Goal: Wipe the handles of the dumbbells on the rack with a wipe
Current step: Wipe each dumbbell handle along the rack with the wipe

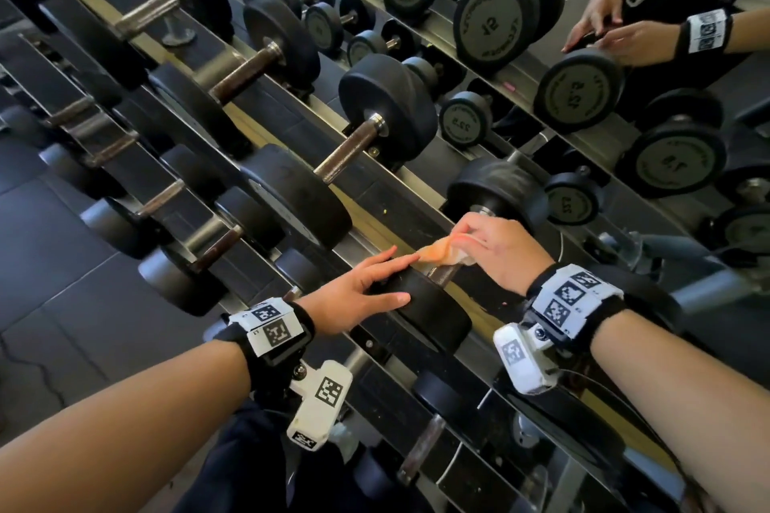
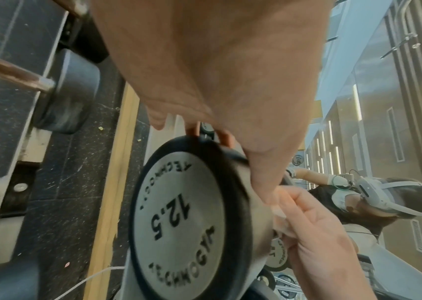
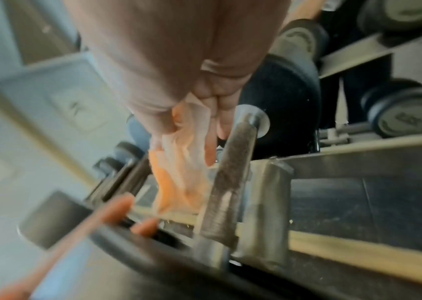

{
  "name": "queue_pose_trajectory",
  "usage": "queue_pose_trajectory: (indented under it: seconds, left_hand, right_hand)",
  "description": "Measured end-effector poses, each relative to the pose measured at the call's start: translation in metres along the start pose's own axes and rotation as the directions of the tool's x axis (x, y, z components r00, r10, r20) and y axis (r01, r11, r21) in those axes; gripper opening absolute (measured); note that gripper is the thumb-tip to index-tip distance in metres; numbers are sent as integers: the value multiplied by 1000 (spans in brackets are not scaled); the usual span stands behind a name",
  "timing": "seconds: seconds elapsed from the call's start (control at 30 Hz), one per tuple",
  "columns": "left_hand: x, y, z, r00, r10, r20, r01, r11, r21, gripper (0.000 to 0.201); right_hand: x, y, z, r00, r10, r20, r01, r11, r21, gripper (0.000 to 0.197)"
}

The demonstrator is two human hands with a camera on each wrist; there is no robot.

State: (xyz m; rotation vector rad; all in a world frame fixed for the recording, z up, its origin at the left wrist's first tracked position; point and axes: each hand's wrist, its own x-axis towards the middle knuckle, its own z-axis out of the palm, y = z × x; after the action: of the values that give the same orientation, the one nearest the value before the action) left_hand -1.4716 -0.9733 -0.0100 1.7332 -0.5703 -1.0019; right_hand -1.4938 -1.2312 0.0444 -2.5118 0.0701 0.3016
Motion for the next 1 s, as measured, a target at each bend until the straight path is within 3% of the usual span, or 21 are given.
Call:
queue_pose_trajectory:
  seconds: [0.1,0.2,0.3,0.47,0.6,0.77,0.9,1.0]
  left_hand:
    - [9,25,-9,972,21,-232,9,992,128,32]
    - [24,55,-6,907,104,-407,-42,987,157,34]
    - [38,78,5,901,162,-402,-93,978,186,37]
    - [50,90,11,895,166,-414,-117,983,141,5]
    - [49,94,7,882,182,-434,-140,982,126,3]
    - [43,99,0,896,207,-392,-171,977,126,7]
    - [35,105,-1,918,132,-375,-176,980,-87,13]
    - [32,115,4,946,-29,-324,-87,936,-340,10]
  right_hand:
    - [-9,-3,-9,987,96,-128,-68,977,202,13]
    - [-16,-10,-10,971,169,-168,-83,900,429,9]
    - [-24,-18,-10,964,194,-183,-61,829,555,11]
    - [-38,-17,-12,952,211,-220,-23,769,638,29]
    - [-47,-11,-14,971,191,-144,-27,685,728,34]
    - [-54,-16,-17,969,224,-104,-34,539,841,19]
    - [-53,-22,-21,946,297,-130,-25,467,884,15]
    - [-52,-26,-20,946,306,-105,-48,455,889,12]
